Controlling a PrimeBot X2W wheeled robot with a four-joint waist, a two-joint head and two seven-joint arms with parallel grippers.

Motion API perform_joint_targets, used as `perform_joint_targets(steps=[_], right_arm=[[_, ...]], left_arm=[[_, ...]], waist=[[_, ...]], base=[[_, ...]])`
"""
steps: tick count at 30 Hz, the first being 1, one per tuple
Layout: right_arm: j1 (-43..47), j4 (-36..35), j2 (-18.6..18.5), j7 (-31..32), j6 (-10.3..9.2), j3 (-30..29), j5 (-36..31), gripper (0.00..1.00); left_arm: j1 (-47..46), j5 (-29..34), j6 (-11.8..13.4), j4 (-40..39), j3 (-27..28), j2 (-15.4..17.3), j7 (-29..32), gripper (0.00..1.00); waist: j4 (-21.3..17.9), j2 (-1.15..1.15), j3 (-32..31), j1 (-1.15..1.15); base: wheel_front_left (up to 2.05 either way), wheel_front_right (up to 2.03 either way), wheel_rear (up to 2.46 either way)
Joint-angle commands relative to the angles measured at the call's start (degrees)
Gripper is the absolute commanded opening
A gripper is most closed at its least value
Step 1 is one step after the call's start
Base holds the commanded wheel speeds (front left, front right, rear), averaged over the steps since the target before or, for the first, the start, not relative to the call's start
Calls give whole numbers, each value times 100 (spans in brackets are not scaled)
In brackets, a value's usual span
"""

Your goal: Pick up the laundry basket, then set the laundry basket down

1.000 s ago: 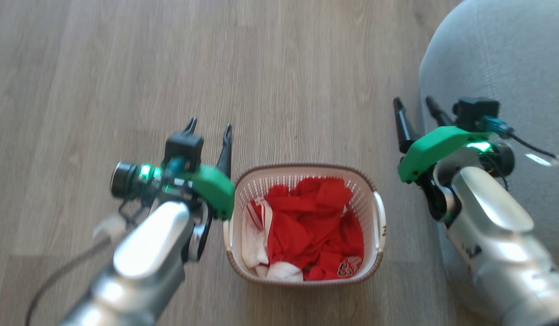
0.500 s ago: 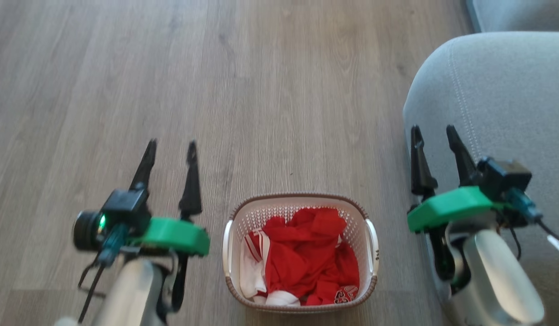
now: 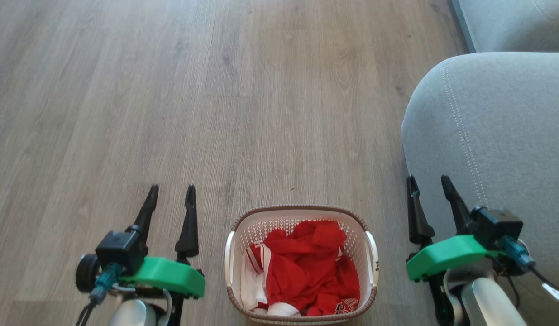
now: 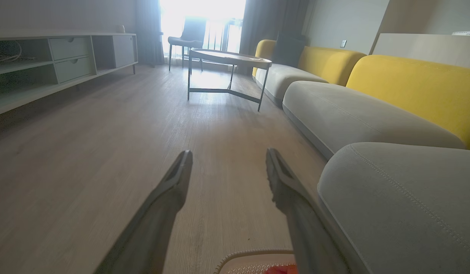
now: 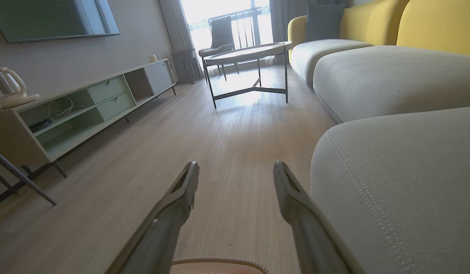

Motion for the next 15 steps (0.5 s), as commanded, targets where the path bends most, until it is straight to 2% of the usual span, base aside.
perform_joint_targets(steps=[1,15], right_arm=[[-63,-216,46,-75,33,112,-46,100],[-28,-240,46,-75,33,93,-98,100]], left_arm=[[-145,-47,-29,-132,194,-9,-28,100],[-146,-237,-186,-256,234,-11,-28,100]], waist=[[-3,0,-9,1],[-11,0,0,1]], base=[[0,0,0],[0,0,0]])
